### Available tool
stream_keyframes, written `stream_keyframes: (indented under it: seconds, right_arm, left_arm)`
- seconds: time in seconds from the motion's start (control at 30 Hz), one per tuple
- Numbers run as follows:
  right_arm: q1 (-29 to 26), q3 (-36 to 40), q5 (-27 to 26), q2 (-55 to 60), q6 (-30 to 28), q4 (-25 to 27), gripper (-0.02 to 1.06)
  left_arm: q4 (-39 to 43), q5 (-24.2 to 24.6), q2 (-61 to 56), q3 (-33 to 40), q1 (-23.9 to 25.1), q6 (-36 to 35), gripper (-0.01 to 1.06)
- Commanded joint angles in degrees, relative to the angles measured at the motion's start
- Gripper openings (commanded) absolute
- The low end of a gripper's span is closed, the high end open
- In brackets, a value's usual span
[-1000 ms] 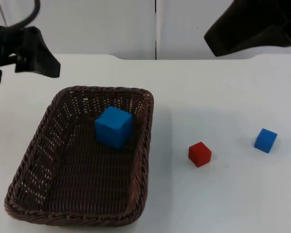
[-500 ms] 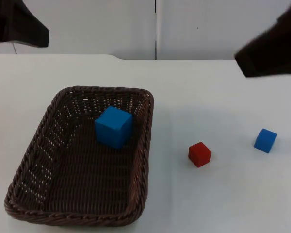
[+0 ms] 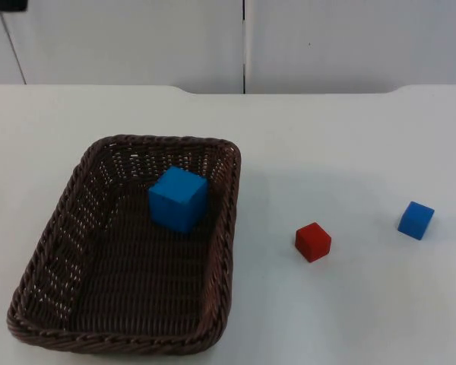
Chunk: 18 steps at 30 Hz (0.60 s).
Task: Pick up the basket with the left hand and place the largest block into the basket with the right hand.
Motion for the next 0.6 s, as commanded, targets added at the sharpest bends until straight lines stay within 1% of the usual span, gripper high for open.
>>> stream_keyframes:
  seconds: [0.0, 0.1, 0.2, 0.27, 0.3, 0.47, 0.53, 0.57]
  right_arm:
    - [0.2, 1.1, -0.2, -2.3, 0.4, 0.1, 0.78]
    - [0.2, 2.2, 1.0, -5.4, 0.4, 0.3, 0.78]
    - [0.2, 3.5, 2.8, -9.9, 0.6, 1.4, 0.78]
    - [0.2, 3.7, 5.1, -12.6, 0.9, 1.9, 0.78]
    - [0.2, 3.7, 5.1, -12.6, 0.9, 1.9, 0.78]
    - [0.2, 3.7, 10.9, -20.0, 1.0, 1.9, 0.78]
    - [0.2, 3.7, 11.7, -21.5, 1.0, 1.9, 0.78]
    - [0.2, 3.7, 12.4, -22.8, 1.1, 1.9, 0.78]
  left_arm:
    - [0.7, 1.6, -2.8, 0.3, -0.2, -0.3, 1.05]
    - [1.2, 3.0, -5.9, 0.3, -0.2, -0.8, 1.05]
    - [3.3, 4.9, -10.4, 0.3, -0.2, -3.3, 1.05]
    - [5.6, 6.2, -13.1, 0.3, -0.2, -4.5, 1.05]
    - [5.6, 6.2, -13.1, 0.3, -0.2, -4.5, 1.05]
    - [10.5, 9.7, -17.9, 0.3, -0.2, -8.9, 1.05]
    - [12.0, 10.4, -18.8, 0.3, -0.2, -9.9, 1.05]
    - [13.5, 10.6, -19.8, 0.3, -0.2, -11.5, 1.05]
